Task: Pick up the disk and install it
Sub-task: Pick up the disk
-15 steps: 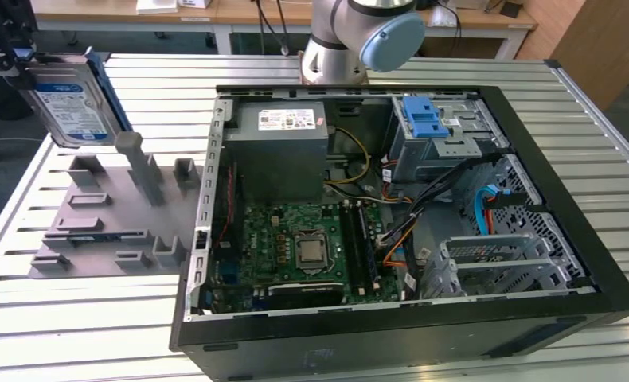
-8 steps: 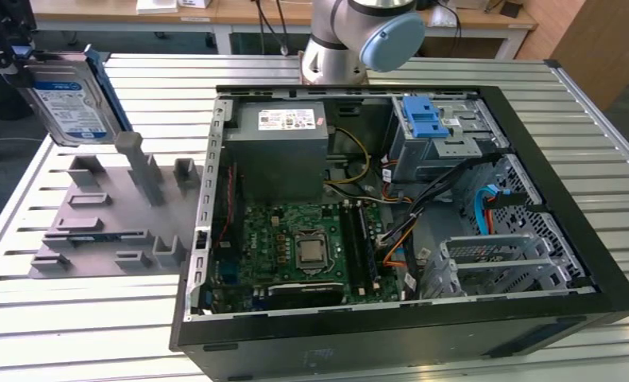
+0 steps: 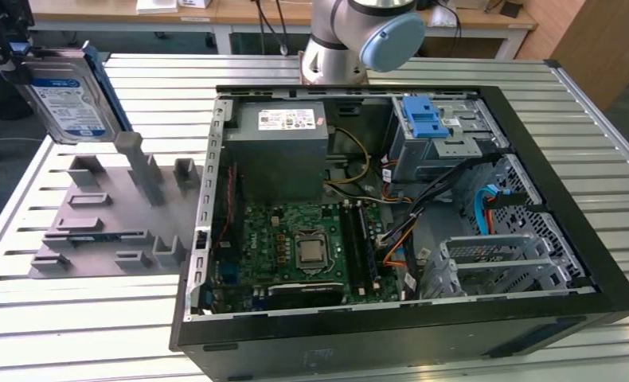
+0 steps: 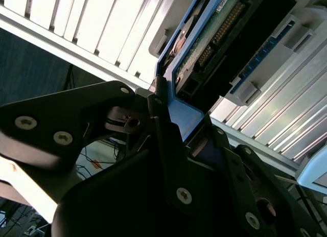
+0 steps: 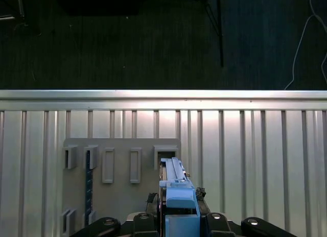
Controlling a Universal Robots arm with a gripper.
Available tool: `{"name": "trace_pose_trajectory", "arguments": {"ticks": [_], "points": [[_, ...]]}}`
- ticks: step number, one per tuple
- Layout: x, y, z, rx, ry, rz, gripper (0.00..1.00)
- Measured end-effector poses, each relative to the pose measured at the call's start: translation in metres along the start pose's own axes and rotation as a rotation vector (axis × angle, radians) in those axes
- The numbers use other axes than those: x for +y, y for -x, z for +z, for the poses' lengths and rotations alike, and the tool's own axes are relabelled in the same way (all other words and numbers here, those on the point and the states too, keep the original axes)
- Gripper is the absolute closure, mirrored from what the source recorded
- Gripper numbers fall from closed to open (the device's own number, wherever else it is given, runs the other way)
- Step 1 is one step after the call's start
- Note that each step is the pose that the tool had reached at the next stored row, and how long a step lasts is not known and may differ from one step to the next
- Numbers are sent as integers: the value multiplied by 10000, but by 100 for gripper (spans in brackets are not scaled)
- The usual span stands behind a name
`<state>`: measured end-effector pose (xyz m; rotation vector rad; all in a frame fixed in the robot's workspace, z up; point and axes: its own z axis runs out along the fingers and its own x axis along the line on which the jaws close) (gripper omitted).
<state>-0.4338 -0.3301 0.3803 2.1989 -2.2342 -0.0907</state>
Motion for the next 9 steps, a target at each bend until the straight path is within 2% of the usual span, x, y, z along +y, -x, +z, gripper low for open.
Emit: {"name": "trace_pose_trajectory", "arguments": {"ticks": [9], "points": [[3, 2, -63, 0, 0, 0, 63]]}}
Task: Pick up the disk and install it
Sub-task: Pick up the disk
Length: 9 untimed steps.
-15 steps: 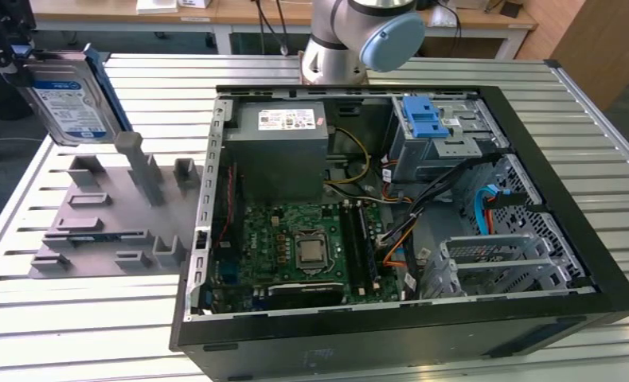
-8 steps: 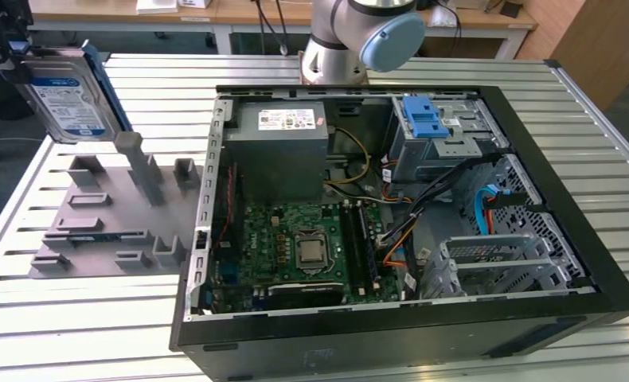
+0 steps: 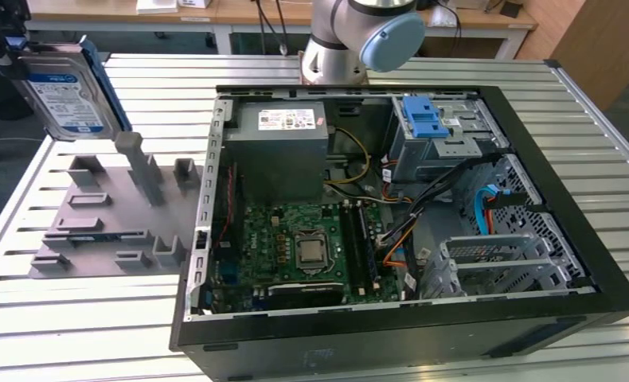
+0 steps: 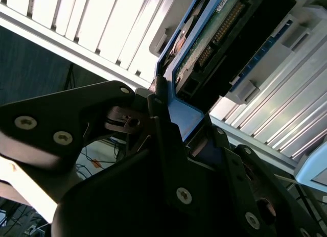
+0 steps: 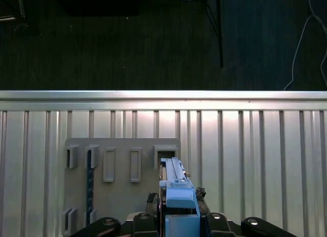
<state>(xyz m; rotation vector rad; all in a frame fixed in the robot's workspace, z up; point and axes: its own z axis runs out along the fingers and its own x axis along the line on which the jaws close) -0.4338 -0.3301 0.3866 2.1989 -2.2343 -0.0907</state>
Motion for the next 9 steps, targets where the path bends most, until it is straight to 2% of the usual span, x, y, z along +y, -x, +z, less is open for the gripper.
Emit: {"name": "trace_pose_trajectory", "arguments": {"ticks": [9], "points": [[3, 2, -61, 0, 0, 0, 63]]}}
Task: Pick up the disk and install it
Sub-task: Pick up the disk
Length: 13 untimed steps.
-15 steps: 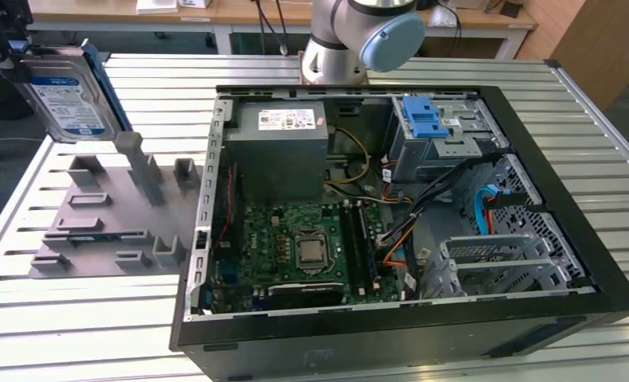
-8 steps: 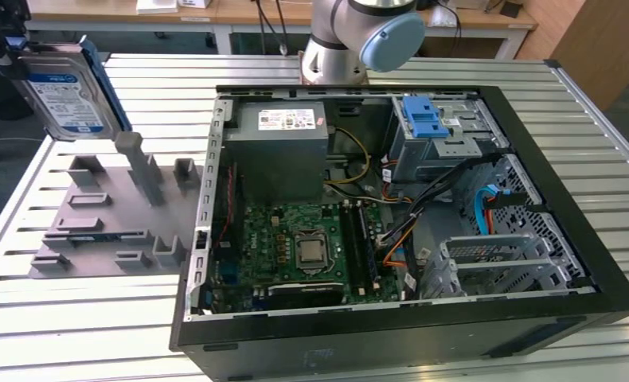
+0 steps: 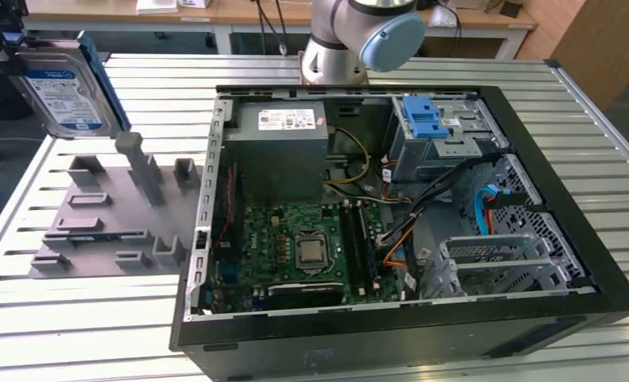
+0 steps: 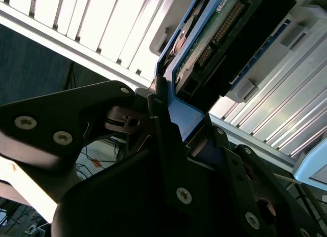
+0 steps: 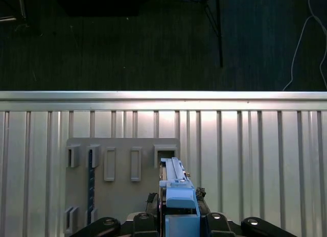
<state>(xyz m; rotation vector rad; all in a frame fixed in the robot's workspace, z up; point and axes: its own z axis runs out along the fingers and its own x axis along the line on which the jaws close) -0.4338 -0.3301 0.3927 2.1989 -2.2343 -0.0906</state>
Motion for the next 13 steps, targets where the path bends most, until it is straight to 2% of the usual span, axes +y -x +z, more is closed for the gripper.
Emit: {"name": "trace_pose_trajectory", "arguments": {"ticks": [13], "points": [[4, 4, -85, 0, 1, 0, 63]]}}
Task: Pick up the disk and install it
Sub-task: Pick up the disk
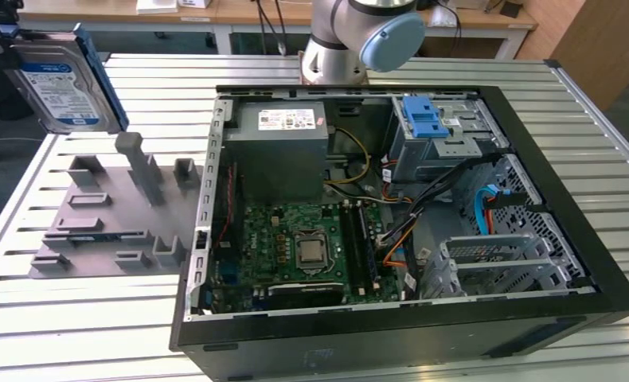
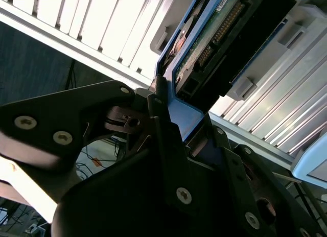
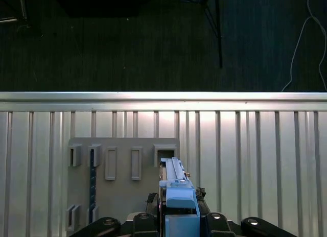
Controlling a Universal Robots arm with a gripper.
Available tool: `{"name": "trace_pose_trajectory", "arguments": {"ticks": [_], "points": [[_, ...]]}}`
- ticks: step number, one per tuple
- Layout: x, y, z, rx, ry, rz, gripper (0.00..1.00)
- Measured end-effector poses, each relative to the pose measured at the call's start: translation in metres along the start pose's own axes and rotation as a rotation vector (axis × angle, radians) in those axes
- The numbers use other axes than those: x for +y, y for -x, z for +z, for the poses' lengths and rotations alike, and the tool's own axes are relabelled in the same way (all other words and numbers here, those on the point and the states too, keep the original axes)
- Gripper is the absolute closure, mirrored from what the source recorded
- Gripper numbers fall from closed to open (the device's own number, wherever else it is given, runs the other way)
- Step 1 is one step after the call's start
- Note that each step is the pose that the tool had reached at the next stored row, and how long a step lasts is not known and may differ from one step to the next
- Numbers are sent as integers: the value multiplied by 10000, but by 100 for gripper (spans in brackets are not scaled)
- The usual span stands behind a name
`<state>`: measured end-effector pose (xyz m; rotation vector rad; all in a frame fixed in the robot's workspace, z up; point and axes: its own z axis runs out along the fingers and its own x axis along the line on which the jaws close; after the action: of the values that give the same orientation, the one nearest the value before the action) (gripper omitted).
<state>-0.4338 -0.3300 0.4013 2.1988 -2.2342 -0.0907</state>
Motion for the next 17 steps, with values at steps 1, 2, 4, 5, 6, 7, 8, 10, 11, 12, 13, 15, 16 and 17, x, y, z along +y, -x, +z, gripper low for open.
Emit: {"name": "trace_pose_trajectory", "arguments": {"ticks": [1, 2, 4, 5, 6, 7, 8, 10, 11, 12, 13, 15, 16, 17], "points": [[0, 0, -7, 0, 1, 0, 63], [1, 0, -14, 0, 0, 0, 63], [1, 1, -29, 0, -1, 0, 63], [2, 1, -36, 0, -1, 0, 63], [2, 2, -44, 0, 0, 0, 63], [2, 2, -51, 0, 0, 0, 63], [3, 2, -58, 0, 0, 0, 63], [3, 2, -70, 0, -1, 0, 63], [4, 3, -76, 0, 0, 0, 63], [4, 3, -82, 0, 0, 0, 63], [4, 3, -88, 0, 0, 0, 63], [5, 3, -99, 0, 0, 0, 63], [5, 4, -104, 0, 0, 0, 63], [5, 4, -109, 0, 0, 1, 63]]}}
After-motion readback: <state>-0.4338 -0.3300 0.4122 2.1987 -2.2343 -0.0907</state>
